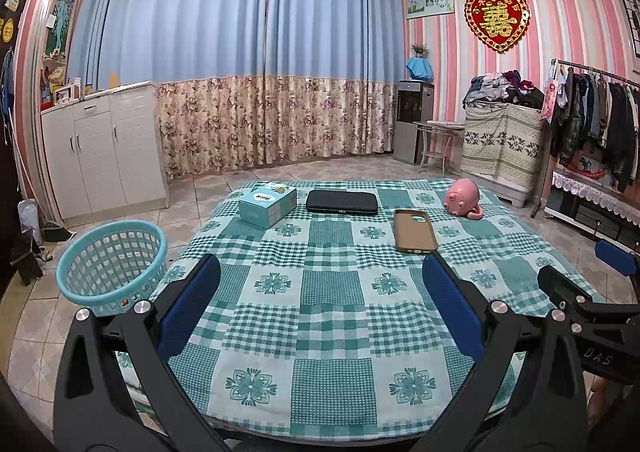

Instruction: Collect trash

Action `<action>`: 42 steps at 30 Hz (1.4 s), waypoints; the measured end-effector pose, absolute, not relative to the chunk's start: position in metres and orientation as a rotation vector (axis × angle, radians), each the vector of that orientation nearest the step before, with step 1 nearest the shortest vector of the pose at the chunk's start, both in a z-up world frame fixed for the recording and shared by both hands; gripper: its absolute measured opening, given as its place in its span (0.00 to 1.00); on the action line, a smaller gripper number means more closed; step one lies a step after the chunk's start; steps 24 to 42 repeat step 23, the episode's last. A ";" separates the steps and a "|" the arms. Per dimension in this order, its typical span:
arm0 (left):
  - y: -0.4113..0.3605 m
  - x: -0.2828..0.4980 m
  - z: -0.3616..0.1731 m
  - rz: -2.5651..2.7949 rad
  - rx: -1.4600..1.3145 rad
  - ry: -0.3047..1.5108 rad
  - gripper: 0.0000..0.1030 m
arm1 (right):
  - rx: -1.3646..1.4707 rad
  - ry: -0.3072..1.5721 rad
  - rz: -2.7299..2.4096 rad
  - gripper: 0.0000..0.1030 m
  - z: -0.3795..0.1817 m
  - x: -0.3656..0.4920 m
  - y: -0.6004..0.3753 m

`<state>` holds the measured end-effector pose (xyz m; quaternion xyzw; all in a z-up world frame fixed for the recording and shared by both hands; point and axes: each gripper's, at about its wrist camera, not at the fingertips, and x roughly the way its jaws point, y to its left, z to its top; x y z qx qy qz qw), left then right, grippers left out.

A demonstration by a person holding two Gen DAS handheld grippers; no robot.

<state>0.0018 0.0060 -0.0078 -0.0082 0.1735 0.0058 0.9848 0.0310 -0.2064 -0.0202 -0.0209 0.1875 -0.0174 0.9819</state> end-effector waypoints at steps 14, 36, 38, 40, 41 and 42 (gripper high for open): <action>0.005 -0.002 -0.003 0.004 -0.018 0.335 0.95 | -0.042 0.369 -0.034 0.96 -0.016 0.033 -0.205; 0.010 -0.002 -0.001 -0.010 -0.033 0.344 0.95 | -0.045 0.371 -0.033 0.96 -0.015 0.033 -0.204; 0.010 -0.002 -0.001 -0.010 -0.033 0.344 0.95 | -0.045 0.371 -0.033 0.96 -0.015 0.033 -0.204; 0.010 -0.002 -0.001 -0.010 -0.033 0.344 0.95 | -0.045 0.371 -0.033 0.96 -0.015 0.033 -0.204; 0.010 -0.002 -0.001 -0.010 -0.033 0.344 0.95 | -0.045 0.371 -0.033 0.96 -0.015 0.033 -0.204; 0.010 -0.002 -0.001 -0.010 -0.033 0.344 0.95 | -0.045 0.371 -0.033 0.96 -0.015 0.033 -0.204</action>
